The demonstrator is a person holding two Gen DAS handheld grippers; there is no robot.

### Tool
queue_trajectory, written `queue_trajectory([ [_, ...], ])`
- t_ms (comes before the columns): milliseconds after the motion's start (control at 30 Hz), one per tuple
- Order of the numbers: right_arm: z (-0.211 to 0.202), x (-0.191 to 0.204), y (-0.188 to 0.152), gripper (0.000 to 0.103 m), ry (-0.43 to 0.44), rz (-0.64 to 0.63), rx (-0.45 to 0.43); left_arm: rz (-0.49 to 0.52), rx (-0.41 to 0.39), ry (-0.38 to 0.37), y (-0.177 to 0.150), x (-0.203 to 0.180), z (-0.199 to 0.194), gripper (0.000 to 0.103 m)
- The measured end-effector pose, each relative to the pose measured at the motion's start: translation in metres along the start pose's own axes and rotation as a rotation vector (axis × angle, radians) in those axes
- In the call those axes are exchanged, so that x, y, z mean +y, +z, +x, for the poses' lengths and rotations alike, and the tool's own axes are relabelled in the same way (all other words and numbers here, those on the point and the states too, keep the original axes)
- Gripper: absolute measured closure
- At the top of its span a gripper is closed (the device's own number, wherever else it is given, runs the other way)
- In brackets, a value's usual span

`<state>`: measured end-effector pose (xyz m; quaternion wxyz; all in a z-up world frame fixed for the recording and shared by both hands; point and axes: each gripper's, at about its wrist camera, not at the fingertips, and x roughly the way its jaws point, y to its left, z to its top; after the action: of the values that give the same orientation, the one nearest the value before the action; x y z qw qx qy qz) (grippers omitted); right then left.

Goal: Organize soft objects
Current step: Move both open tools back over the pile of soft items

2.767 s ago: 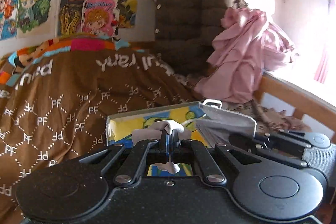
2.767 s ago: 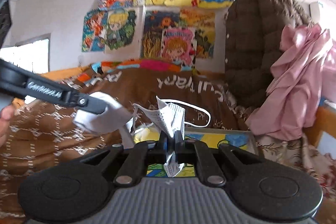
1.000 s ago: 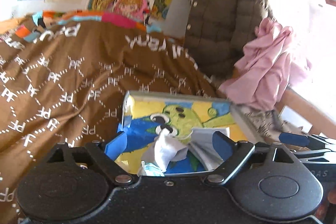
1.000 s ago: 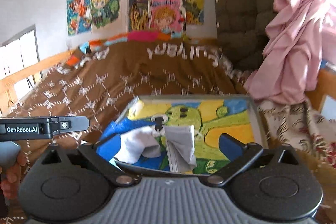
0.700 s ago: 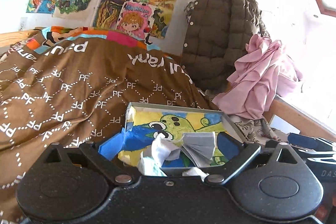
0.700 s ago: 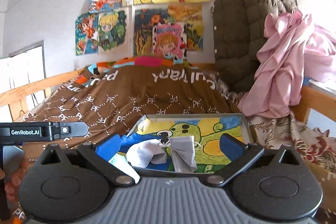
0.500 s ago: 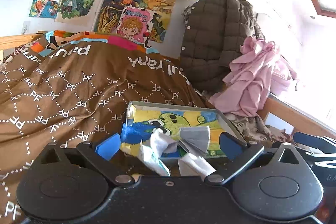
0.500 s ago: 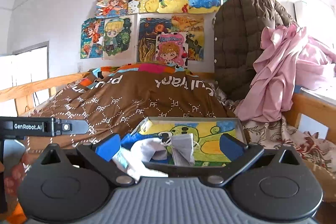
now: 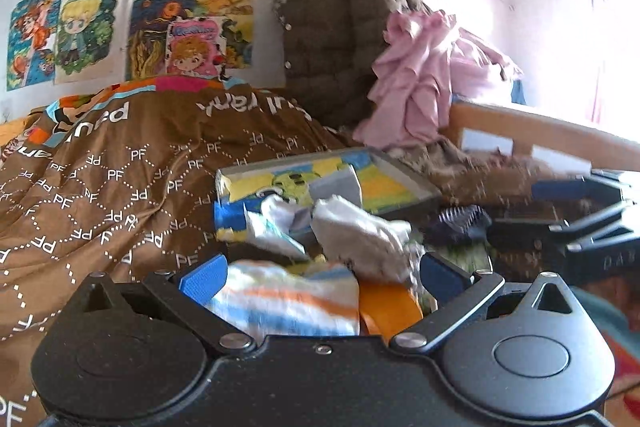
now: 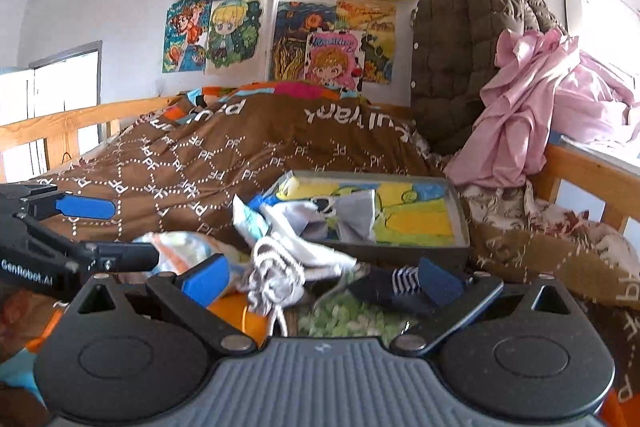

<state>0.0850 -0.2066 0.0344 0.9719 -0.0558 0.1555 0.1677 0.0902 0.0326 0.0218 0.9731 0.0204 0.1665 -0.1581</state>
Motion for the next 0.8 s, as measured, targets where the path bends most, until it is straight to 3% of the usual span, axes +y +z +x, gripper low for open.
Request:
queue_trajectory([
  [500, 0.001, 0.016, -0.025, 0.0, 0.063, -0.042, 0.106, 0.027, 0.138, 0.05, -0.029, -0.001, -0.013, 0.001],
  [800, 0.007, 0.026, -0.031, 0.0, 0.1, -0.066, 0.134, 0.028, 0.17, 0.078, -0.033, 0.005, -0.012, 0.001],
])
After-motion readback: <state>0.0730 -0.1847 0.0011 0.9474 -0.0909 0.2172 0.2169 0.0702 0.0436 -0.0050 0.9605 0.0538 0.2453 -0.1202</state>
